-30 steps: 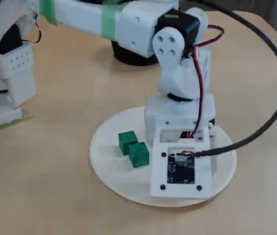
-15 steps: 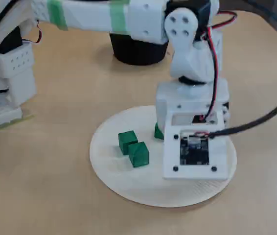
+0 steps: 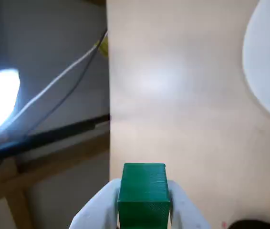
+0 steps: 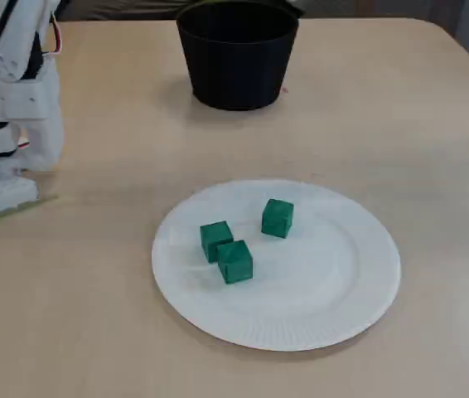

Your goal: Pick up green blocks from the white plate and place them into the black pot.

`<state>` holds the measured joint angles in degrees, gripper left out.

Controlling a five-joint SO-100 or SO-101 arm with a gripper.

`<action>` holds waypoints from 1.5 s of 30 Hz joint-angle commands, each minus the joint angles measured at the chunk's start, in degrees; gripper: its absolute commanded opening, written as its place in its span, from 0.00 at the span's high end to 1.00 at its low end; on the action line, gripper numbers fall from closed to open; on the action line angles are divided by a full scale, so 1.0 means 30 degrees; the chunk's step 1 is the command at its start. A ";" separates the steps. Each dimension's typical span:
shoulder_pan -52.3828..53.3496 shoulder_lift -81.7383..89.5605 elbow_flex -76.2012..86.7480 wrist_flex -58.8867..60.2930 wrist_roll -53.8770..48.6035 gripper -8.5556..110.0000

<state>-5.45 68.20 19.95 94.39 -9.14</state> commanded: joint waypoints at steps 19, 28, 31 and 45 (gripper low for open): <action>-1.0723 0.1201 0.7002 0.0234 0.1143 0.95; -1.0723 0.0674 0.8730 0.0234 0.0996 0.95; -1.0576 0.1084 0.9668 0.0234 0.1143 0.95; -0.8701 0.3809 0.9844 0.0234 0.0762 0.87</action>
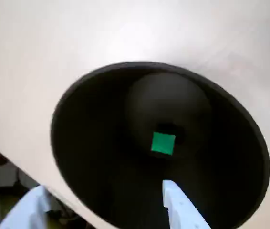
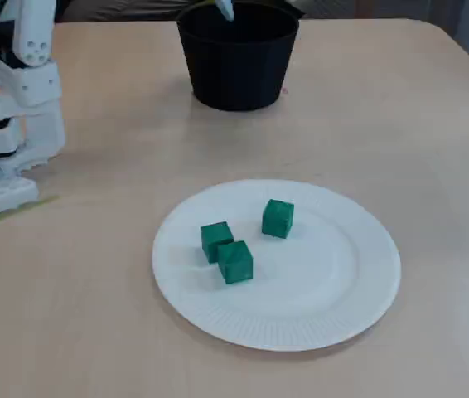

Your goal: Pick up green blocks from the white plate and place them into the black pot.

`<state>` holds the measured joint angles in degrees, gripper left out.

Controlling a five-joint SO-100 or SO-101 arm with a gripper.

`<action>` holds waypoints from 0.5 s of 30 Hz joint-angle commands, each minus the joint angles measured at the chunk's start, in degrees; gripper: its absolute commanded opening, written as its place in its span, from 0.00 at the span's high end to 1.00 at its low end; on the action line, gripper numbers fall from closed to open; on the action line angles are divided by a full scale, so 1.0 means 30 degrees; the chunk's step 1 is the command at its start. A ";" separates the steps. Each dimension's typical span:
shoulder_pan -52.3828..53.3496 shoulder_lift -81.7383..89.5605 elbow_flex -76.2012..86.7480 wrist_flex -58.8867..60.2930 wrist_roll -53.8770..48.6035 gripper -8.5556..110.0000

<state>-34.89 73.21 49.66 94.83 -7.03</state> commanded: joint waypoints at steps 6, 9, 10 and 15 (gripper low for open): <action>0.6738 0.9551 0.3926 0.0029 -0.0264 0.95; 0.9492 1.3887 0.8848 -0.2578 -0.0674 0.95; 1.0078 1.5996 1.1719 -0.4805 -0.0498 0.95; 1.2422 2.0625 2.0508 -1.0312 0.0557 0.95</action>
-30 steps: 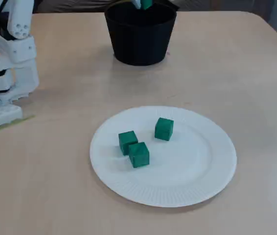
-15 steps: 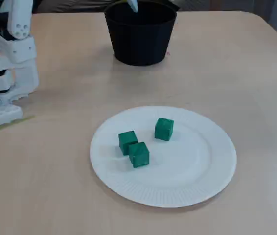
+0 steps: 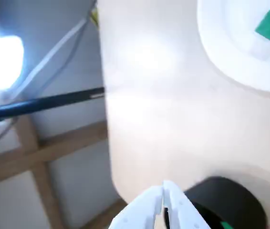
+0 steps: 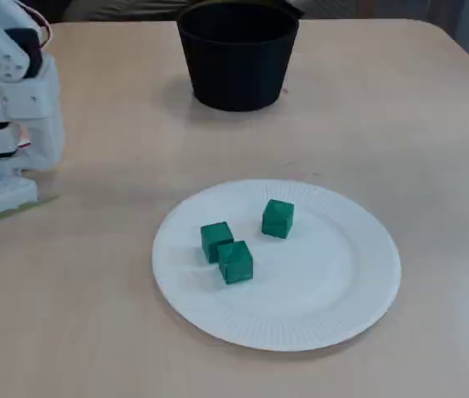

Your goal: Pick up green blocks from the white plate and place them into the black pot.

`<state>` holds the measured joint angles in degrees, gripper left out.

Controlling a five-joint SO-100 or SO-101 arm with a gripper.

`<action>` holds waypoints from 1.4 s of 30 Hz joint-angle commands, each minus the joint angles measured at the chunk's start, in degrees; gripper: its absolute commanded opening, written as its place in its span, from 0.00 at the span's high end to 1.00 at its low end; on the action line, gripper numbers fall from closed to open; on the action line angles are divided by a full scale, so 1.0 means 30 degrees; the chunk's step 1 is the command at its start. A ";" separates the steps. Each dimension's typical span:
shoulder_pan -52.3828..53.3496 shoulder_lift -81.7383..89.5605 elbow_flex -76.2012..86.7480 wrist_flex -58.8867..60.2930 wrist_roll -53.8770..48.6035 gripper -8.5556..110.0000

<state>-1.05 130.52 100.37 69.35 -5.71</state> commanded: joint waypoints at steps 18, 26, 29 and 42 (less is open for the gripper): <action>0.5654 -0.7676 0.2754 -0.0410 0.2139 0.80; 0.5303 -1.0986 0.1055 0.0059 0.2549 0.69; 0.5303 -1.2510 -0.0146 0.0381 0.2666 0.67; 0.6709 -1.7959 -0.5947 0.2783 0.2695 0.65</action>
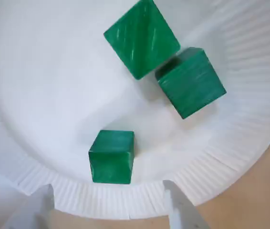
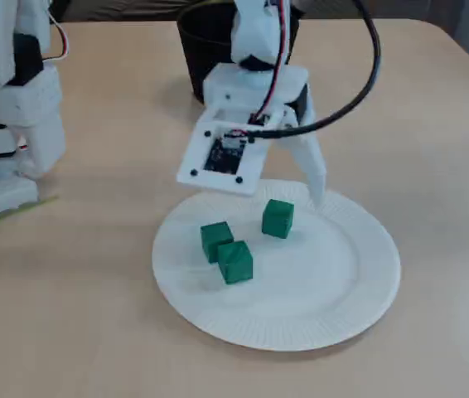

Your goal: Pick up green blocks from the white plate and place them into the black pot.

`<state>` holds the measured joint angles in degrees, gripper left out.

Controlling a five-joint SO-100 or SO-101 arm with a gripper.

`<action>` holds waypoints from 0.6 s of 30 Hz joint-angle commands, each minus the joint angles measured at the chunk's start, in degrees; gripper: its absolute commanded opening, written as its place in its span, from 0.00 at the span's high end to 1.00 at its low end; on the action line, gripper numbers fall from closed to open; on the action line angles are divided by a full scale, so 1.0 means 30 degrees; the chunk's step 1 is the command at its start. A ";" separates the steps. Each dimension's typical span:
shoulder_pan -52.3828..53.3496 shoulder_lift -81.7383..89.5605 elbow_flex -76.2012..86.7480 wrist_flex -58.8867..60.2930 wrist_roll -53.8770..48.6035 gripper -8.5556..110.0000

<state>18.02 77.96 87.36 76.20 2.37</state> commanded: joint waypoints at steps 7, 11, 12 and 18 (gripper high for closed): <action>0.0937 -0.1523 -0.2080 0.0410 -0.0088 0.66; 0.0937 -0.2256 -0.2520 0.0352 -0.0264 0.66; 0.0937 -0.2432 -0.2607 0.0352 -0.0293 0.66; 0.0967 -0.2959 -0.2812 -0.0615 -0.0205 0.79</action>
<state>20.65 68.82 81.47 75.76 1.67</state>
